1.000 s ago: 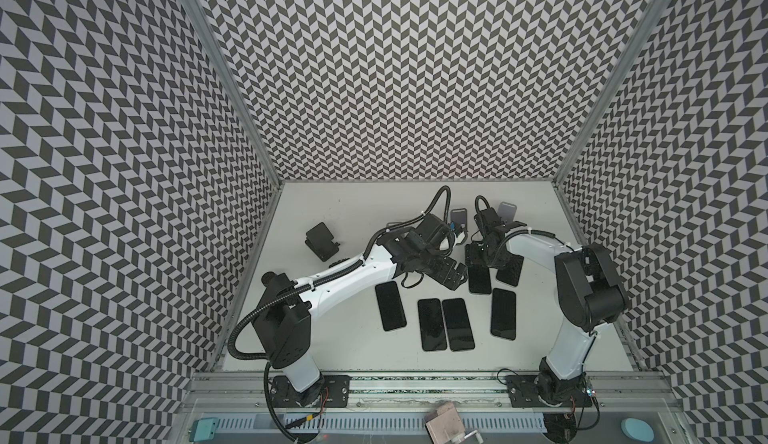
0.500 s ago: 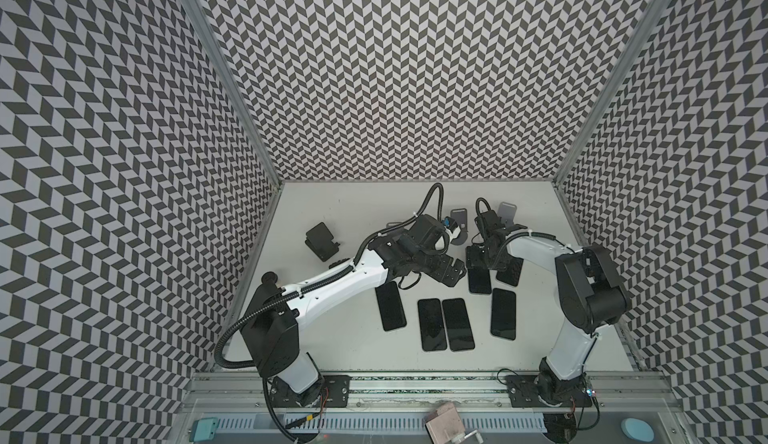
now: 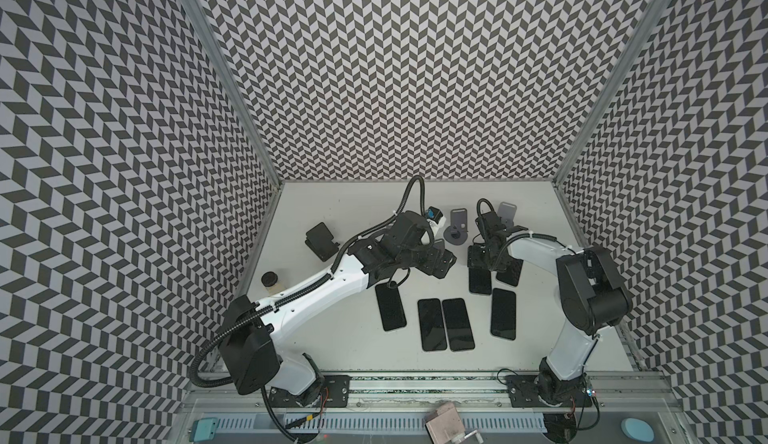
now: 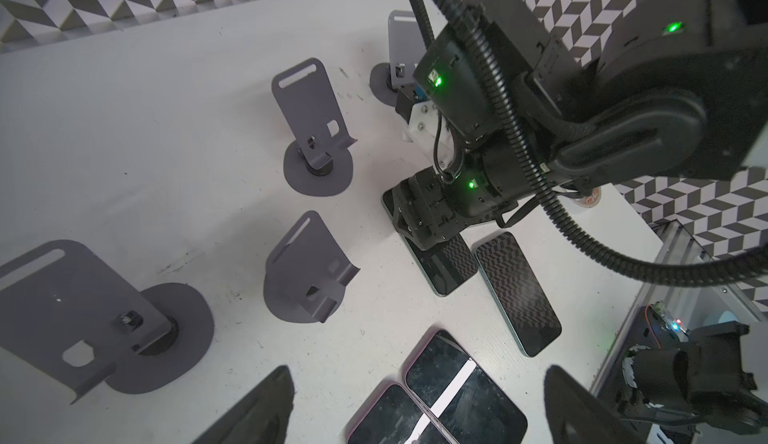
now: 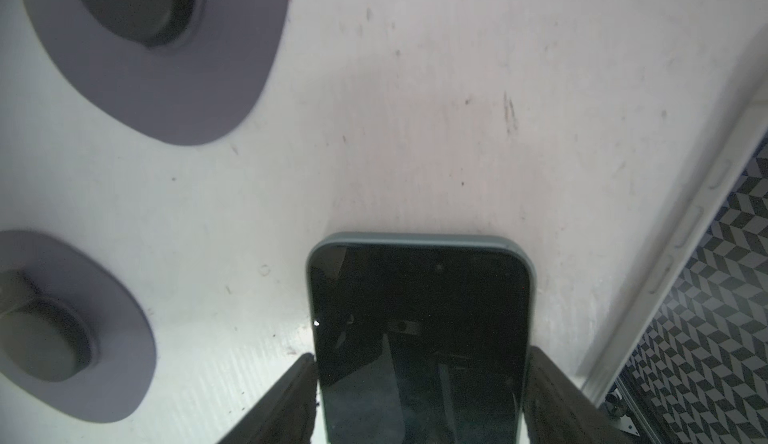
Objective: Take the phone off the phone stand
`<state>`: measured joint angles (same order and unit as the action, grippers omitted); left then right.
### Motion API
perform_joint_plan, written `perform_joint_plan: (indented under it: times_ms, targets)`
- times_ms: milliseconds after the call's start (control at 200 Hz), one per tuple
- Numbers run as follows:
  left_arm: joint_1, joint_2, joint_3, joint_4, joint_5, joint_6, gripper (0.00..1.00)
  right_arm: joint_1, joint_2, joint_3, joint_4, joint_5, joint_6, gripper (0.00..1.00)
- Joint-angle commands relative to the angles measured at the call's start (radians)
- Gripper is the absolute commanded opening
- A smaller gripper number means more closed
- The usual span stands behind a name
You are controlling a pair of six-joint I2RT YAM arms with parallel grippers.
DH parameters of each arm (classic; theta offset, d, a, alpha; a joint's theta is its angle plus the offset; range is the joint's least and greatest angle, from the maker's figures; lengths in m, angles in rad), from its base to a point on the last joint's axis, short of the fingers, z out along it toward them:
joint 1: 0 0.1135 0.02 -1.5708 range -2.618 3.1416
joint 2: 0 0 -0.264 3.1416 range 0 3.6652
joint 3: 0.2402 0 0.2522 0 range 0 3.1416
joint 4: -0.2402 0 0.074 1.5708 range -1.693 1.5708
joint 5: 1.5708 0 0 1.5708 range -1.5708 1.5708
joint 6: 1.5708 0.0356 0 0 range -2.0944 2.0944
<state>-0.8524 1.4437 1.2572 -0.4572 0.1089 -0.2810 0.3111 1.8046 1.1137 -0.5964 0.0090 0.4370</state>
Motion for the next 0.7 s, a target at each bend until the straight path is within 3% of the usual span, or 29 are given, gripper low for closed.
perform_joint_plan:
  times_ms: [0, 446, 696]
  targets:
    - [0.014, -0.054, -0.016, 0.037, -0.034, 0.021, 0.94, -0.003, 0.010, 0.002, -0.037, -0.001, 0.050, 0.73]
    - [0.087, -0.191, -0.125, 0.126, -0.066, 0.081, 0.94, -0.002, -0.030, 0.018, -0.068, -0.028, 0.123, 0.72]
    - [0.143, -0.304, -0.220, 0.166, -0.114, 0.053, 0.96, -0.001, -0.103, 0.020, -0.107, 0.026, 0.140, 0.91]
